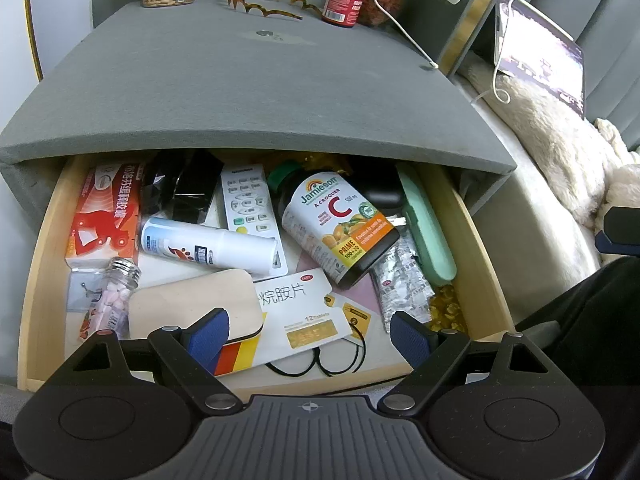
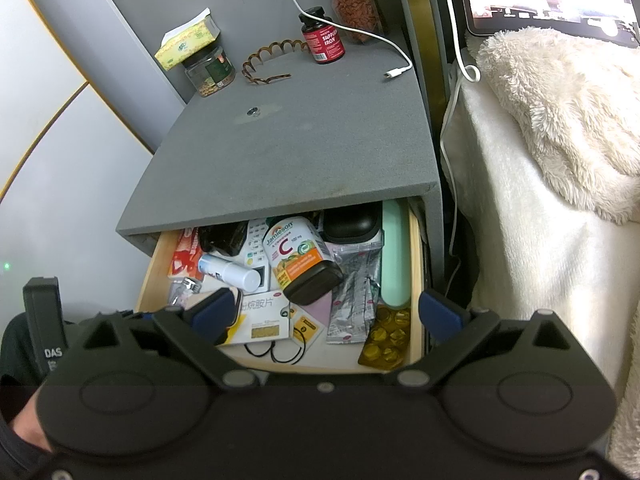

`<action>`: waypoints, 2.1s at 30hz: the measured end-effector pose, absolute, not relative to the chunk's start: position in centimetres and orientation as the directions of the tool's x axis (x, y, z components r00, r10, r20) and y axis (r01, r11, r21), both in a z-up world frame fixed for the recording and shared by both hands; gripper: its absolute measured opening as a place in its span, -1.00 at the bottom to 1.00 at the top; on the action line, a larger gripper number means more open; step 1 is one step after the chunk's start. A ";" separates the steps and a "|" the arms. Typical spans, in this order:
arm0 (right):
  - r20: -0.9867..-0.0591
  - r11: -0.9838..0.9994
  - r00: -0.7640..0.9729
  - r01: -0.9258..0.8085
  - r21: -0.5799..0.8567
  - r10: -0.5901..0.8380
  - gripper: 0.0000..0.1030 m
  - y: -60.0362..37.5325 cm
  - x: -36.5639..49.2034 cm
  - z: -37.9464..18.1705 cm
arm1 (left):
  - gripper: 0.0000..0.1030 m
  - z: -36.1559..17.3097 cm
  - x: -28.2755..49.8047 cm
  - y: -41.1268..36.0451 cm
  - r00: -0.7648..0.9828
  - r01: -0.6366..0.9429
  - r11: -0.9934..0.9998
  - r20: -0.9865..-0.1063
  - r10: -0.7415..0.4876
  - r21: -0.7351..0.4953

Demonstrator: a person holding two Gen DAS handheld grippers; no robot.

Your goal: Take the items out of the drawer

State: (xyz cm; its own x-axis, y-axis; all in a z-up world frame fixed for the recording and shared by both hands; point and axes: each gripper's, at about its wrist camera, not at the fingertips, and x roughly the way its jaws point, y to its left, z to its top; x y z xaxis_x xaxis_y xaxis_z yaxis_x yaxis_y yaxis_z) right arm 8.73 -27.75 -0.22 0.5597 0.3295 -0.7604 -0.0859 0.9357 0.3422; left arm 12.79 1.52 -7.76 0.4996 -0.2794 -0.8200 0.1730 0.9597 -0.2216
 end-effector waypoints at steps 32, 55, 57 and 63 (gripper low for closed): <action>-0.843 0.965 0.471 -0.155 0.212 0.261 0.99 -22.4 12.2 -0.8 | 0.67 -4.6 14.4 8.8 0.575 0.003 0.984 -0.804 -0.149 -0.180; -0.934 0.586 0.037 -0.787 0.191 0.354 0.50 0.7 19.7 -12.8 | 0.92 -2.3 14.4 15.3 0.669 0.001 0.992 -0.737 -0.095 -0.127; -0.938 0.583 0.031 -0.791 0.189 0.345 0.51 1.1 19.9 -13.0 | 0.92 -2.3 14.5 15.2 0.661 0.003 0.993 -0.744 -0.091 -0.119; -0.980 0.510 0.057 -0.858 0.050 0.193 0.62 2.7 19.7 -14.8 | 0.92 -2.4 14.4 15.5 0.659 0.020 0.986 -0.739 -0.139 -0.168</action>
